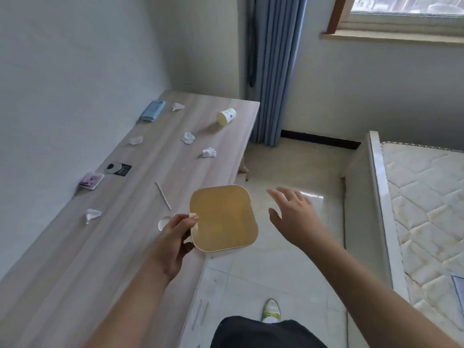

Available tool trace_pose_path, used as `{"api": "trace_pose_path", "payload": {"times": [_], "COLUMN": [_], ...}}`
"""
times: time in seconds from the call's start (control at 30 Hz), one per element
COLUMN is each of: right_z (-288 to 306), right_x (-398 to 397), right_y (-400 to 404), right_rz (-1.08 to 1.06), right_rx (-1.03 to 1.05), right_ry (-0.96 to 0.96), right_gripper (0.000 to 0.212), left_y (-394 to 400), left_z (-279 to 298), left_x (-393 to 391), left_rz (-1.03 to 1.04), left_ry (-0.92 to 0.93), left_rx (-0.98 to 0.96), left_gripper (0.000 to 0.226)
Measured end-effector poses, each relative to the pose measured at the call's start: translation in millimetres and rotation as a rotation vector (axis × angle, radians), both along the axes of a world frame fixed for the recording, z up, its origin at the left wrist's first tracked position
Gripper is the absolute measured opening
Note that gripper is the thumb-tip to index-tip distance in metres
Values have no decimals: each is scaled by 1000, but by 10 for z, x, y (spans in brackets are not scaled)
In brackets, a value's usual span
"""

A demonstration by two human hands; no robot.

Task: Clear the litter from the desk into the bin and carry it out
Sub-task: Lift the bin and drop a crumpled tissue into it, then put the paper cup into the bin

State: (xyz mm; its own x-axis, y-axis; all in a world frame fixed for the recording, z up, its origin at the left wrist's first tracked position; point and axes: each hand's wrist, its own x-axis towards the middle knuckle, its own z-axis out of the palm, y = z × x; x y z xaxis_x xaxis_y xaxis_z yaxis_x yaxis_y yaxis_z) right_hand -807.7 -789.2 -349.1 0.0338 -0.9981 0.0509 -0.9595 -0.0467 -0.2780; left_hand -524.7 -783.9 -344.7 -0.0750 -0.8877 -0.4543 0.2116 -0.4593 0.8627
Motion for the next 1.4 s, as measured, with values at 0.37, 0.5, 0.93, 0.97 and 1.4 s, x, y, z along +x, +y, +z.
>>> {"api": "trace_pose_path", "payload": {"times": [0.37,0.5,0.93,0.97,1.4], "right_z": [-148,-227,-396,-406,-733], "right_x": [482,820,1891,1949,2479], "right_y": [-810,-915,-908,-909,-971], "right_rz": [418,551,819,828,811], "right_rx": [78,119,170,170,254], "right_ry": [-88,-93,-41,-25,250], "right_gripper": [48,49,51,52,68], "left_y": [235,576,1236,1222,1069], "left_z": [324,277,-106,-108,-246], "left_x": [137,341,977,1030,1605], "left_rz": [350,552,876,864,780], "left_ry": [-39,-56,-75,-86,-80], "left_rx": [-34,-3,68,56,77], "left_gripper": [21,21,18,18,27]}}
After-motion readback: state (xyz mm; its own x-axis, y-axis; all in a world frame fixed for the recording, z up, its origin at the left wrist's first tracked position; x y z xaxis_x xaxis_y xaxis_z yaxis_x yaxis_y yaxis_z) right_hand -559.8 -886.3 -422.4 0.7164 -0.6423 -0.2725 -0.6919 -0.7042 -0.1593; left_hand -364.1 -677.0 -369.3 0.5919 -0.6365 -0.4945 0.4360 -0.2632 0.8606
